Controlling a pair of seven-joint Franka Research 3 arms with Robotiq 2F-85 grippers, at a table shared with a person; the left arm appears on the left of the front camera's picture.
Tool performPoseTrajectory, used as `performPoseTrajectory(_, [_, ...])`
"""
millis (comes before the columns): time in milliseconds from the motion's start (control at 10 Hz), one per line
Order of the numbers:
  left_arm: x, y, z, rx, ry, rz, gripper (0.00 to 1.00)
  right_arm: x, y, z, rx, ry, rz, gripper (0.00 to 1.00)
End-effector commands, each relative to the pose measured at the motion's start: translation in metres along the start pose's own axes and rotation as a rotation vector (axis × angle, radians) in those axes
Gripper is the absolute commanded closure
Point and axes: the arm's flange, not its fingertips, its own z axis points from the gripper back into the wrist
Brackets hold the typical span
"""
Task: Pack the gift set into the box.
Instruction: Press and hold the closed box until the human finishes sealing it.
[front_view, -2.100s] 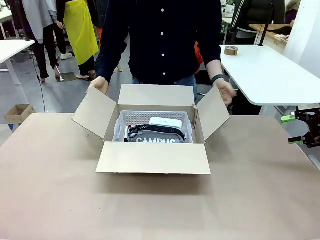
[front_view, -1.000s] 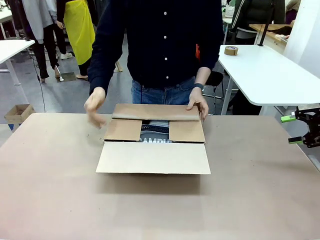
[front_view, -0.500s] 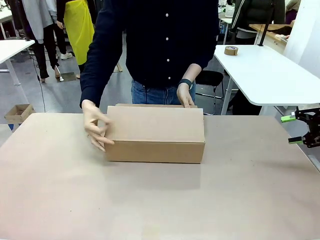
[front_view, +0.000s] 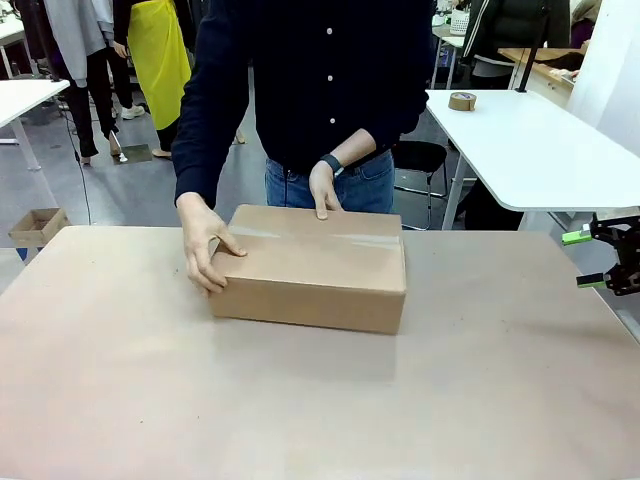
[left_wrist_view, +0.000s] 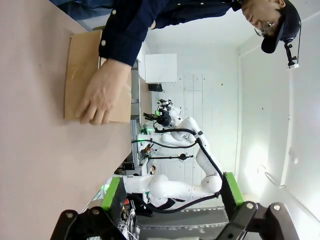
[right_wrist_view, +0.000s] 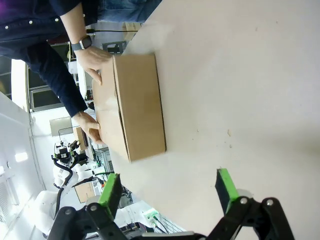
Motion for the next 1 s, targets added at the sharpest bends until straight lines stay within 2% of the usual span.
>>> performPoseTrajectory(0, [-0.0041, -0.0012, -0.0006, 0.005, -0.002, 0.002, 0.0, -0.0012, 0.0011, 0.0007, -0.002, 0.001, -0.008, 0.0])
performPoseTrajectory(900, [-0.0041, -0.0012, -0.0006, 0.005, -0.002, 0.002, 0.0, -0.0012, 0.0011, 0.0007, -0.002, 0.001, -0.008, 0.0])
